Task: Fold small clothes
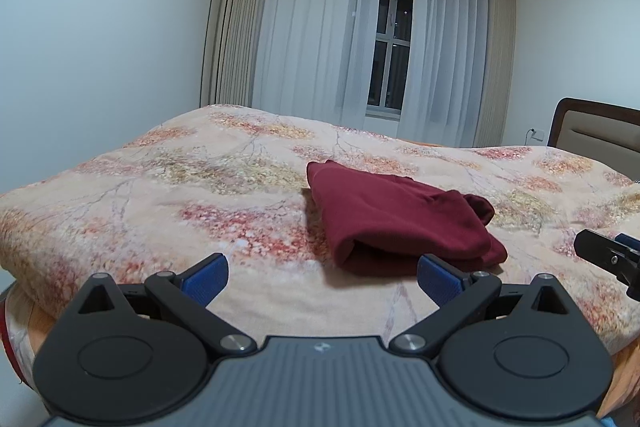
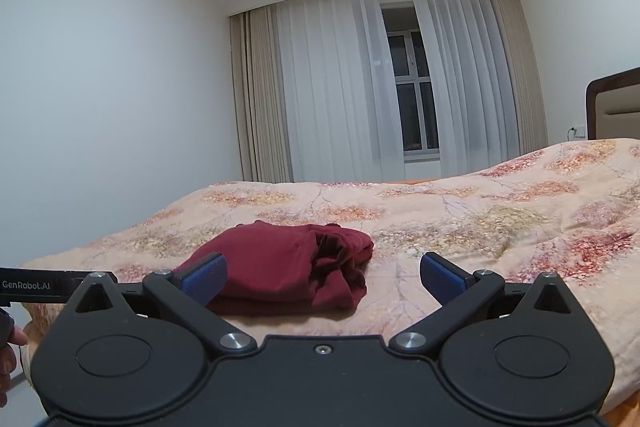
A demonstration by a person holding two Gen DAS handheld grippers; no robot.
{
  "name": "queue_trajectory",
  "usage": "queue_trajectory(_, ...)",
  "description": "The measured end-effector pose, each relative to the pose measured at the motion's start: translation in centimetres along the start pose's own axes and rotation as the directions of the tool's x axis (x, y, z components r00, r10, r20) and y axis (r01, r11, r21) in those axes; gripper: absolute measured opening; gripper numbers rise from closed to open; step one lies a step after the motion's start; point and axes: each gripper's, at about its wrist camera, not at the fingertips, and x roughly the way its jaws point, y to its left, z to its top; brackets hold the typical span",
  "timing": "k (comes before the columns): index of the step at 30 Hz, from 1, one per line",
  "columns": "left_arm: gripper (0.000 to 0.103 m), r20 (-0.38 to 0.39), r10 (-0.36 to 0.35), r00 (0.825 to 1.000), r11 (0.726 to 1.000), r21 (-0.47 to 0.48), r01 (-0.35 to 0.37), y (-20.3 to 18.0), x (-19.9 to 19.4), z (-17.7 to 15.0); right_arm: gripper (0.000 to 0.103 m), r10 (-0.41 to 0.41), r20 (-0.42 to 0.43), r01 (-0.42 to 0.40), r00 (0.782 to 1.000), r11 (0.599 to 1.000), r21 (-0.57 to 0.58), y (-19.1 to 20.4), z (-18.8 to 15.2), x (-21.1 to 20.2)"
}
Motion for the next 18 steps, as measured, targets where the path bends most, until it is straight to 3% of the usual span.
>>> queue_trajectory(18,0.103,-0.014,0.008,1.0,1.0,0.001,-0.008,0.6,0.4,-1.3,0.102,-0.005,-0.04,0.004,0.999,1.0,-0.027,0.7,-1.3,0.4)
